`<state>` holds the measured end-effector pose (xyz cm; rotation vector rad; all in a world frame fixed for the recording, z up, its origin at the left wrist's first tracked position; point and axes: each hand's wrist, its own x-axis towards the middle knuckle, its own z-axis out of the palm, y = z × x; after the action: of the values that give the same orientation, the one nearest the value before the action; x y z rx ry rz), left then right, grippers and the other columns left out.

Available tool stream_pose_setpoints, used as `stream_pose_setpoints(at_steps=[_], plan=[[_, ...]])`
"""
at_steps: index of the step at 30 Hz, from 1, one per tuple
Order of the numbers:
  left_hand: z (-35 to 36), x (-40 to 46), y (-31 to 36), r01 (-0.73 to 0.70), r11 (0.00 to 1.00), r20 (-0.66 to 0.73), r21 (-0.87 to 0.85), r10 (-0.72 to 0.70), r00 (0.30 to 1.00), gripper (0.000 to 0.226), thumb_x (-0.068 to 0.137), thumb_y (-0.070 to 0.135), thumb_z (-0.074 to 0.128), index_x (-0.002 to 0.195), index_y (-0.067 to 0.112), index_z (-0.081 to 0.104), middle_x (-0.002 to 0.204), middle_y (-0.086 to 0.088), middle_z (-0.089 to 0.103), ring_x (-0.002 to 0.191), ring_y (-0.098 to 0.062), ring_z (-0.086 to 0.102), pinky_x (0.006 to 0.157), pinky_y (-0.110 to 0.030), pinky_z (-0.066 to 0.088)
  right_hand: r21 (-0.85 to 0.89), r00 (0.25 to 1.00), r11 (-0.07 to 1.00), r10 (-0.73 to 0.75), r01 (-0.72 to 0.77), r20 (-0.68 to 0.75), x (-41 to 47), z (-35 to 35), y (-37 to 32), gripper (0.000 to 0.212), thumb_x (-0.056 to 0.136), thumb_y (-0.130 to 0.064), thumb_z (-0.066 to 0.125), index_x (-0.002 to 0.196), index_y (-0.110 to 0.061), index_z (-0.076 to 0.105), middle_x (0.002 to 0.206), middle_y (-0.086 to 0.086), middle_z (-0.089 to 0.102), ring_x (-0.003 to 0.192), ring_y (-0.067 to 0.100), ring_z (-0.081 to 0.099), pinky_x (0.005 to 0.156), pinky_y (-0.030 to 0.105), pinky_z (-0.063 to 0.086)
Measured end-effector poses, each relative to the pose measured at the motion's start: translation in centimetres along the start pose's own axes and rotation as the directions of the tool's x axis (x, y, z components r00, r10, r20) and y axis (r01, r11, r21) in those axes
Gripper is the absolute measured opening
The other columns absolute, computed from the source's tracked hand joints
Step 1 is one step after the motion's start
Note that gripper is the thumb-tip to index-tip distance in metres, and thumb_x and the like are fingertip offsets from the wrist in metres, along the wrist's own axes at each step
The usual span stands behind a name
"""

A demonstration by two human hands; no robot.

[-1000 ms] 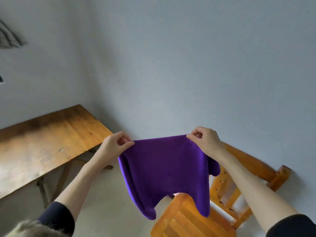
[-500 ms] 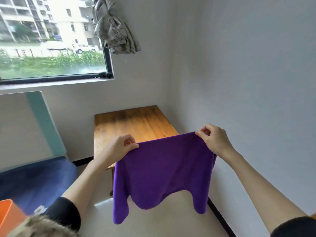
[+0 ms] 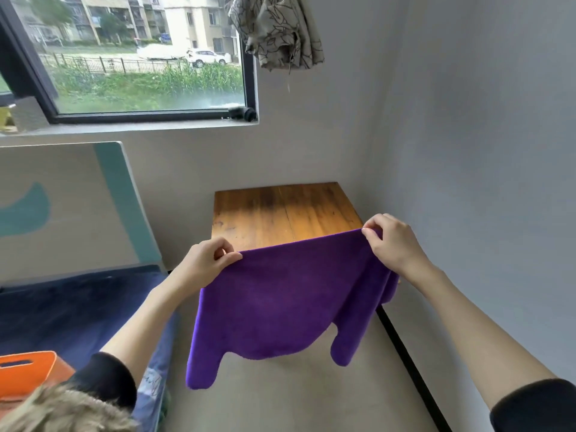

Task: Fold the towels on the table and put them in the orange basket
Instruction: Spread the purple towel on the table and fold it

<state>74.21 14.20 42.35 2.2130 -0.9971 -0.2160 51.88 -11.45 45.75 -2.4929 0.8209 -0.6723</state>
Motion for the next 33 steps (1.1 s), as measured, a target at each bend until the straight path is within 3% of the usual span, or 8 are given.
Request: stream_pose_setpoints(at_steps=[3,7,11,19,25,30,33], plan=[[0.9,2.7,-0.5,0.003,0.999,-0.034,-0.037,-0.005,0.999,0.021,0.085,0.025,0.067,0.068,0.032,0.055,0.063,0.007,0.054,0.058,-0.007,0.045,0.057,-0.018,0.037,0.033,1.0,0.999,0.008,-0.007,-0.008,3.1,1.4,1.6,0.012,0.091,-0.02,0.054,0.082,-0.017,0.06,0.085,-0.004,0.057,0.079,0.015,0.052,0.073,0.027,0.038],[2.2,6.3,-0.7,0.034,0.997,0.025,-0.062,-0.033,0.999,0.02,0.085,0.019,0.066,0.071,0.03,0.057,0.061,0.006,0.046,0.058,-0.011,0.041,0.063,-0.026,0.036,0.015,0.997,0.999,0.05,-0.05,0.052,6.9,2.4,4.4,0.012,0.092,-0.021,0.053,0.083,-0.016,0.06,0.088,-0.001,0.062,0.082,0.019,0.054,0.073,0.03,0.042],[3.3,10.1,-1.3,0.068,0.996,0.037,-0.056,-0.066,0.997,0.021,0.08,0.024,0.073,0.066,0.029,0.058,0.057,0.009,0.042,0.054,-0.006,0.037,0.058,-0.022,0.033,-0.111,0.993,0.99,0.094,-0.085,0.074,11.2,3.3,6.7,0.015,0.093,-0.023,0.051,0.087,-0.013,0.061,0.095,0.005,0.063,0.088,0.025,0.056,0.071,0.031,0.042],[5.7,17.5,-5.0,0.172,0.985,0.119,0.024,-0.174,0.978,0.018,0.081,0.029,0.07,0.066,0.035,0.061,0.068,0.01,0.056,0.062,-0.006,0.049,0.057,-0.019,0.038,-0.285,0.976,0.945,0.194,-0.159,0.098,18.8,8.1,10.9,0.019,0.094,-0.026,0.052,0.09,-0.01,0.063,0.099,0.01,0.063,0.092,0.03,0.058,0.067,0.028,0.036],[8.9,25.4,-8.8,0.214,0.959,0.152,0.184,-0.243,0.958,0.025,0.083,0.05,0.062,0.063,0.035,0.057,0.07,0.013,0.057,0.067,-0.001,0.052,0.056,-0.023,0.038,-0.37,0.954,0.906,0.268,-0.204,0.131,25.8,13.8,14.6,0.026,0.095,-0.031,0.051,0.09,-0.008,0.062,0.099,0.011,0.065,0.091,0.03,0.059,0.067,0.027,0.036],[12.0,33.2,-12.8,0.231,0.949,0.188,0.215,-0.272,0.944,0.017,0.091,0.032,0.057,0.087,0.019,0.068,0.093,-0.004,0.066,0.083,-0.017,0.056,0.067,-0.027,0.039,-0.469,0.935,0.855,0.323,-0.222,0.147,31.4,19.1,17.6,0.034,0.095,-0.038,0.048,0.091,-0.008,0.063,0.097,0.011,0.067,0.091,0.031,0.061,0.065,0.027,0.036],[13.9,37.0,-14.6,0.233,0.937,0.23,0.262,-0.295,0.927,0.016,0.092,0.026,0.055,0.097,0.016,0.067,0.101,-0.008,0.067,0.094,-0.023,0.058,0.073,-0.027,0.04,-0.513,0.924,0.834,0.337,-0.203,0.181,33.6,22.2,19.4,0.038,0.097,-0.038,0.043,0.098,-0.007,0.064,0.102,0.013,0.066,0.096,0.032,0.059,0.078,0.035,0.042]])
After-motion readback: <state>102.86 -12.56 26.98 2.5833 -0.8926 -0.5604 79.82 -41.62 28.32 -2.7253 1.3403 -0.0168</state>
